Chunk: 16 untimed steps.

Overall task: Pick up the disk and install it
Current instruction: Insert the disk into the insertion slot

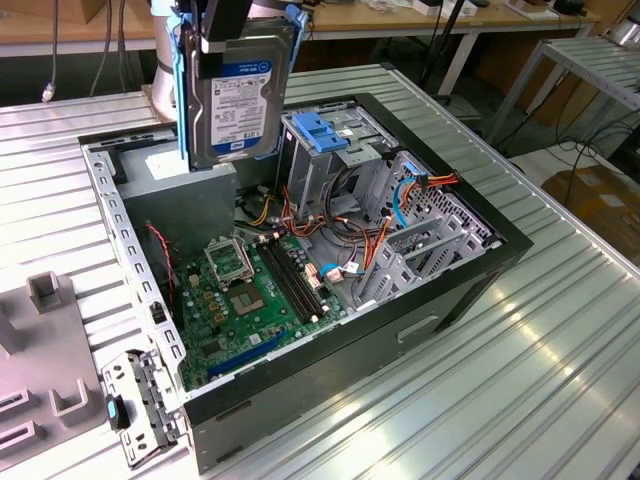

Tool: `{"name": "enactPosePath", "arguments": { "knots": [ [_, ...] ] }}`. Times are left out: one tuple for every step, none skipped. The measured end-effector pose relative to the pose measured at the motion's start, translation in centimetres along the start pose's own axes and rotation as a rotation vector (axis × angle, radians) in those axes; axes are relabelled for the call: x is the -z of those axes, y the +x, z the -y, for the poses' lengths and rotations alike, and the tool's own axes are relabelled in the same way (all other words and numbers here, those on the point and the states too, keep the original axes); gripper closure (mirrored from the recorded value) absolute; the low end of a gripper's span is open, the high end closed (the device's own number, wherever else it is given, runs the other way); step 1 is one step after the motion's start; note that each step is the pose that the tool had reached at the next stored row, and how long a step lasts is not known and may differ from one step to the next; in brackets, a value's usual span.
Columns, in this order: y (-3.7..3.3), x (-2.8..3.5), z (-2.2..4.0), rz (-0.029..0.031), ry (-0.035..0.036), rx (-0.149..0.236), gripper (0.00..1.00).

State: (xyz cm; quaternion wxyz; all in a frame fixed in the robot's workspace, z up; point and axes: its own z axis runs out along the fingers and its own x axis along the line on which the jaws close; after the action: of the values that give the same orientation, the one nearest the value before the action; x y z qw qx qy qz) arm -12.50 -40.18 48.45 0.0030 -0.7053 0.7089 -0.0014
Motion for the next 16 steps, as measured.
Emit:
{"name": "enactPosePath", "arguments": {
  "knots": [
    [0.13,0.00,0.00,0.0000,0.0000,0.000,0.63],
    [0.21,-0.01,0.00,0.0000,0.0000,0.000,0.63],
    [0.31,0.00,0.00,0.0000,0.0000,0.000,0.63],
    [0.38,0.00,0.00,-0.0001,-0.0001,0.000,0.63],
    [0.54,-0.01,0.00,0.0000,0.0000,0.000,0.63],
    [0.71,-0.01,0.01,0.0000,0.0000,0.000,0.63],
    [0.79,-0.01,0.01,0.0000,0.0000,0.000,0.63],
    [0.86,-0.02,0.00,0.0000,0.0000,0.000,0.63],
    [0.94,-0.02,0.00,0.0000,0.0000,0.000,0.63],
    [1.00,-0.02,0.00,0.0000,0.0000,0.000,0.63],
    [1.12,-0.03,0.01,0.0000,0.0000,0.000,0.63],
    [1.17,-0.03,0.01,0.0000,0.0000,0.000,0.63],
    [1.22,-0.03,0.01,-0.0001,0.0000,0.000,0.63],
    [1.29,-0.03,0.01,0.0000,0.0000,0.000,0.63],
    [1.34,-0.03,0.01,-0.0001,0.0000,0.000,0.63],
    [1.40,-0.04,0.01,0.0000,0.0000,0.000,0.63]
  ]
}}
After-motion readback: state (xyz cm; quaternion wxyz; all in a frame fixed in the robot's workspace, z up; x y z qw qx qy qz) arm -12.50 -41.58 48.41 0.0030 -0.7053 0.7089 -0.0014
